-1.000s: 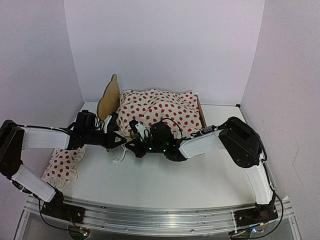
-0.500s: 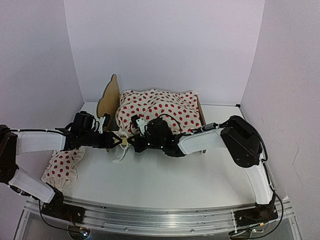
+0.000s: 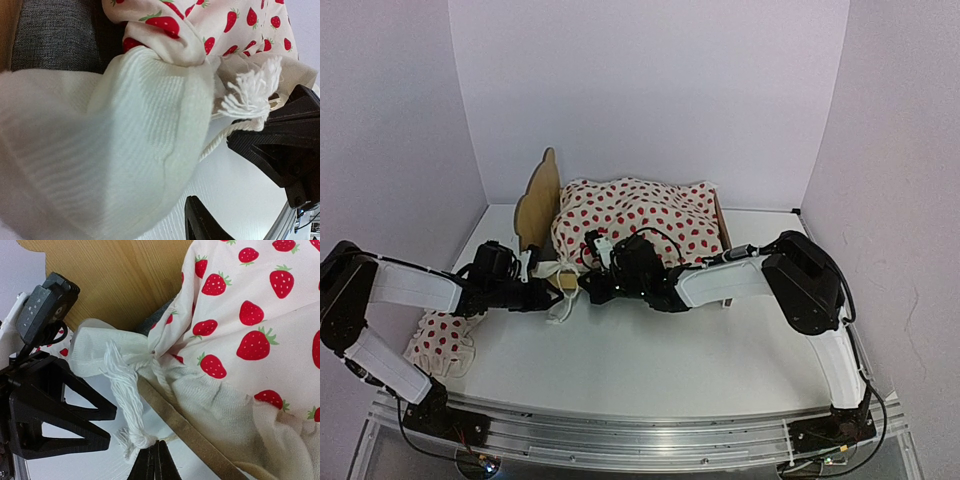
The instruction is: Set up the pet bed
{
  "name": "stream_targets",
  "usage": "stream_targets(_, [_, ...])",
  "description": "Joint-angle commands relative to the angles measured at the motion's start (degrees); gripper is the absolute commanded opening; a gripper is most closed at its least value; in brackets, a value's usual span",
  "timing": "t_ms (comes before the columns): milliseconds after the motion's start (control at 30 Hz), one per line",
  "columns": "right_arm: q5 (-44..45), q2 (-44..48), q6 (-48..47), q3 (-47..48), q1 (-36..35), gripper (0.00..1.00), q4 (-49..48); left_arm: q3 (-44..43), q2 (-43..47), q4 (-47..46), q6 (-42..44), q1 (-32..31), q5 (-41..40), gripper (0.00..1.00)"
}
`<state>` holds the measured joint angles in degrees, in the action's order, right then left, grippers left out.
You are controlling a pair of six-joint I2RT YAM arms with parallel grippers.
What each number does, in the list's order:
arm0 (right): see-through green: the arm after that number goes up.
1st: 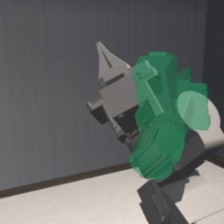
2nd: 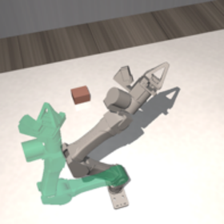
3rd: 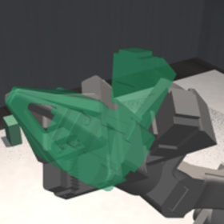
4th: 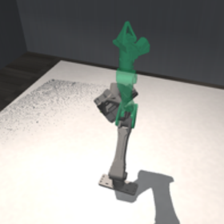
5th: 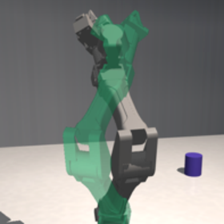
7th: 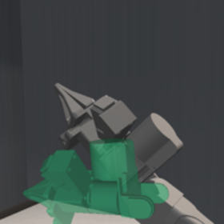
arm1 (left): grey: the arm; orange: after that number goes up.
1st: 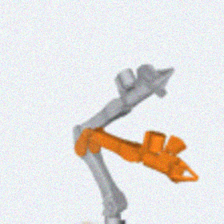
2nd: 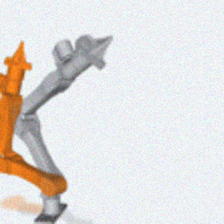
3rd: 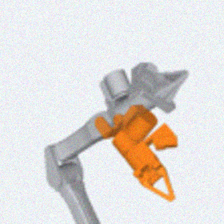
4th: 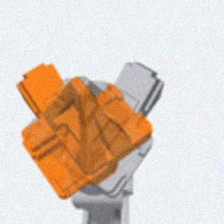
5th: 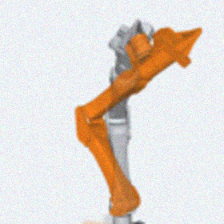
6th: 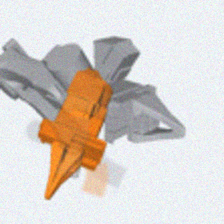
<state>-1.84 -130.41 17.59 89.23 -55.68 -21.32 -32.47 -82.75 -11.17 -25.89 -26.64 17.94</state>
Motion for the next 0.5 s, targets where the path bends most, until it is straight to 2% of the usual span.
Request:
stream_targets(0, [-1.2, 1.2, 1.1, 0.8, -0.1, 0.0, -0.3, 0.4, -2.7, -10.8, -4.6, -0.9, -3.0, 0.43])
stream_targets(133, [-2.1, 1.2, 1.4, 0.7, -0.1, 0.0, -0.4, 1.0, -4.9, -16.6, -6.8, -2.4, -6.5, 0.44])
stream_targets(300, [-3.3, 1.1, 1.6, 0.9, -0.1, 0.0, -0.7, 1.2, -6.5, -17.4, -9.4, -2.8, -12.4, 0.44])
stream_targets(467, [-4.1, 0.2, 2.0, 2.1, -0.1, 0.0, -0.8, 1.1, -8.6, -20.1, -10.2, -2.8, -13.0, 0.32])
